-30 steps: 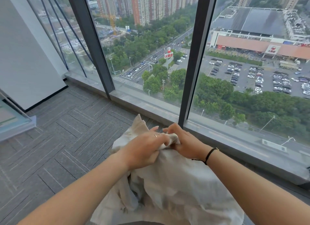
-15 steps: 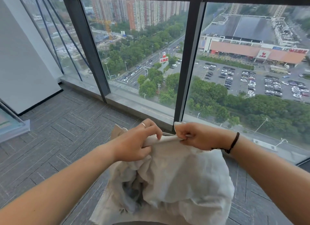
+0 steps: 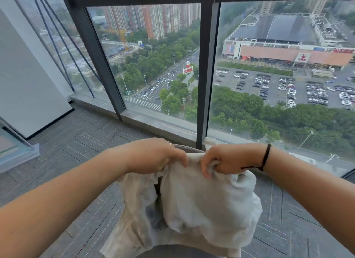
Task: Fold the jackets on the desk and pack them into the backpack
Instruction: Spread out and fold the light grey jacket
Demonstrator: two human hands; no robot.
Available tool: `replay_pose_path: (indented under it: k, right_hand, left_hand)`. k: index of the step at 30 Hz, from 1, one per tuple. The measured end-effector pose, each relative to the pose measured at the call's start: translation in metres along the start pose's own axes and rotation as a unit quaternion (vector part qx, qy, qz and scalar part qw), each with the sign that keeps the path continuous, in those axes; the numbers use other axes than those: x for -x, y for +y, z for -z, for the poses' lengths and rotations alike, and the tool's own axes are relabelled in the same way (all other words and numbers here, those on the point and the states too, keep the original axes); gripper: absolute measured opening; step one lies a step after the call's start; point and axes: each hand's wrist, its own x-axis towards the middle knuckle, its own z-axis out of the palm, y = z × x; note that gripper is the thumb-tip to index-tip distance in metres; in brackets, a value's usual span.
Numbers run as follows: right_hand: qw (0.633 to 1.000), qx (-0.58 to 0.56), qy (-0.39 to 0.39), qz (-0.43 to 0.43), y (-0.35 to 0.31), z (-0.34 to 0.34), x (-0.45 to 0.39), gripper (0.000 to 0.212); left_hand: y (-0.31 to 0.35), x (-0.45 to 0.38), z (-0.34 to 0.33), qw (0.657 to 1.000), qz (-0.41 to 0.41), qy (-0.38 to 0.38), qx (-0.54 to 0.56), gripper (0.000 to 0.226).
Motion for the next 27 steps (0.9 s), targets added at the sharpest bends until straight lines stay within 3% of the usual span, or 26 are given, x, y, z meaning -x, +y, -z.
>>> replay_pose_path:
  k: [5,7,10,14,19,23,27]
  right_hand:
    - [0.978,-0.001,0.208,-0.002,0.017,0.025,0.047,0.039]
    - [0.968,-0.001,0.250,-0.015,0.023,0.033,0.062,0.044]
    - [0.971,0.008,0.231,-0.051,0.023,0.026,0.081,0.043]
    - [0.981,0.015,0.159,-0.106,-0.001,-0.008,0.105,0.025]
    - [0.958,-0.003,0.189,-0.218,-0.046,-0.049,0.141,0.037]
    - [0.909,-0.005,0.266,-0.321,-0.116,-0.073,0.185,0.038]
    - [0.816,0.046,0.362,-0.448,-0.190,-0.103,0.244,0.035]
  left_hand:
    - [0.021,-0.024,0.038,0.996,-0.024,0.019,0.082,0.022]
    - [0.029,-0.041,0.044,0.998,-0.006,-0.011,0.060,0.026]
    - [0.036,-0.059,0.038,0.999,0.023,-0.039,0.020,0.038]
    - [0.046,-0.067,0.019,0.995,0.038,0.020,-0.084,0.045]
    - [0.056,-0.065,-0.002,0.989,-0.053,0.095,-0.098,0.039]
    - [0.086,-0.050,0.001,0.976,-0.148,0.149,-0.051,0.043]
    - [0.152,-0.033,0.022,0.946,-0.272,0.173,-0.038,0.050]
